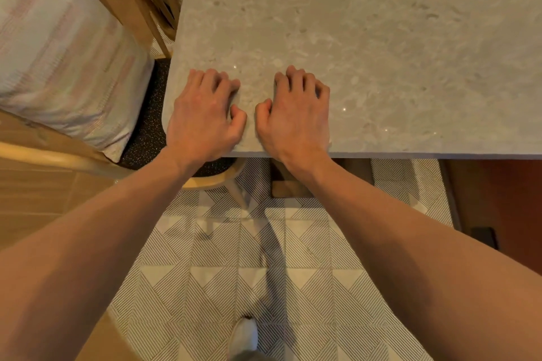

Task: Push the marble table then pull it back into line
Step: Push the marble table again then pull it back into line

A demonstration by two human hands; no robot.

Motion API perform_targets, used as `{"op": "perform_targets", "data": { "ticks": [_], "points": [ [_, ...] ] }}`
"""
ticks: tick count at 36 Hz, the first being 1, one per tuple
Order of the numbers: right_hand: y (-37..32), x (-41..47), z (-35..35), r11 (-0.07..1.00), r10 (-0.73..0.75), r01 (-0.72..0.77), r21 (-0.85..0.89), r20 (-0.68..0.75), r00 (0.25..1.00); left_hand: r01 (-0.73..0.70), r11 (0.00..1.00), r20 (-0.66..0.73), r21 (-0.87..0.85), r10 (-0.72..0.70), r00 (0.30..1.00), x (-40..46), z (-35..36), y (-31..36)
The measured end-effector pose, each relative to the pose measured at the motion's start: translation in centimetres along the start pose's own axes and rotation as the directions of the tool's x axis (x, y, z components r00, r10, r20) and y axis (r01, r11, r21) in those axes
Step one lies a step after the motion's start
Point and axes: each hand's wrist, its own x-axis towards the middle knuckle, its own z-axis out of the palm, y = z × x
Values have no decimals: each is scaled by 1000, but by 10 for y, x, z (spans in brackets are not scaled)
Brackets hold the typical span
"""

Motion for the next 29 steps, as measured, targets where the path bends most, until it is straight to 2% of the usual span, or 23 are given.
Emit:
{"op": "perform_targets", "data": {
  "ticks": [15,23,26,27,29],
  "points": [
    [-3,1,-3,1000,-10,10,12,33,999,-33,999,0,3,33,999,2,1,-5],
    [-1,-1,-1,999,0,0,37,-7,1000,-63,998,-23,24,64,998,2,2,-4],
    [-2,-1,-4,998,12,-14,59,28,1000,-68,997,12,38,68,998,3,-4,0],
    [-1,-1,-7,997,19,-23,78,55,998,-46,999,45,21,45,998,5,-7,3],
    [3,2,-13,988,18,-38,152,135,991,108,991,127,-73,-98,987,10,-14,12]
  ]
}}
